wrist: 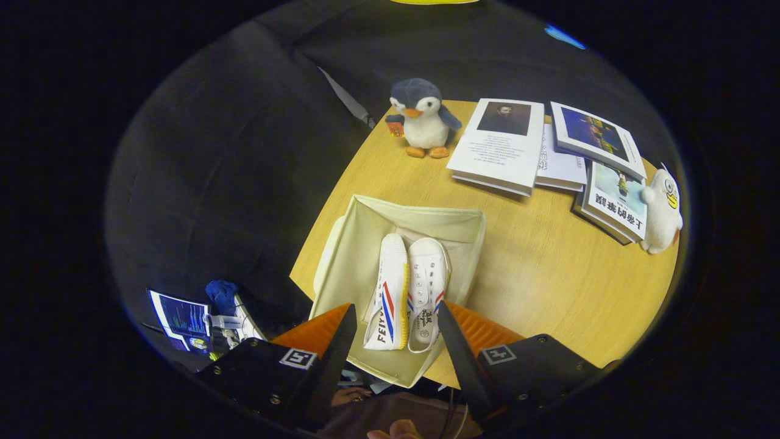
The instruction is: Open the storage box then place both shoes into the box .Put the left shoe in first, then the right shoe, with the right side of both shoes facing outward in a uniform manner.
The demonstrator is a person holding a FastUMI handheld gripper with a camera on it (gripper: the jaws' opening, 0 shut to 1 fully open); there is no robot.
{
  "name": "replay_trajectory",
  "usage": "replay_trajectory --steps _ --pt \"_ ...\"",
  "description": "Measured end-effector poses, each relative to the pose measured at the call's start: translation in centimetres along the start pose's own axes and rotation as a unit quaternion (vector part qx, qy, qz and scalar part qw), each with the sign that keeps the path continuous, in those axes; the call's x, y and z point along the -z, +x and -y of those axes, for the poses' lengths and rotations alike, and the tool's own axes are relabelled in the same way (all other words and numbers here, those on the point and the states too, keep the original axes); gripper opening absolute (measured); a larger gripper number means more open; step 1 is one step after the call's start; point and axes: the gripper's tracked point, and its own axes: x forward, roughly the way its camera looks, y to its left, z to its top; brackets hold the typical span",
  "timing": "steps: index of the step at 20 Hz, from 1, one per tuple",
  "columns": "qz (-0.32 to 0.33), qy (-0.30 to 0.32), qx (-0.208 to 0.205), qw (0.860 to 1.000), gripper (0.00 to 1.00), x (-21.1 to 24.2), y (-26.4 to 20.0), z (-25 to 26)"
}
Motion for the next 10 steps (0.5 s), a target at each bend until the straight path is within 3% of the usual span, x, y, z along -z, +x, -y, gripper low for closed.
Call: replay_trajectory --steps 4,6,8,10 --pt "0.082 -0.007 0.019 0.996 0.84 -1.7 -3.9 3.0" --pt "0.145 -0.025 0.042 0.988 0.86 -3.1 -6.8 4.7" --pt "0.216 -0.045 0.079 0.972 0.87 -4.5 -9.5 6.9" --pt "0.293 -0.066 0.125 0.946 0.91 -5.8 -13.3 8.7"
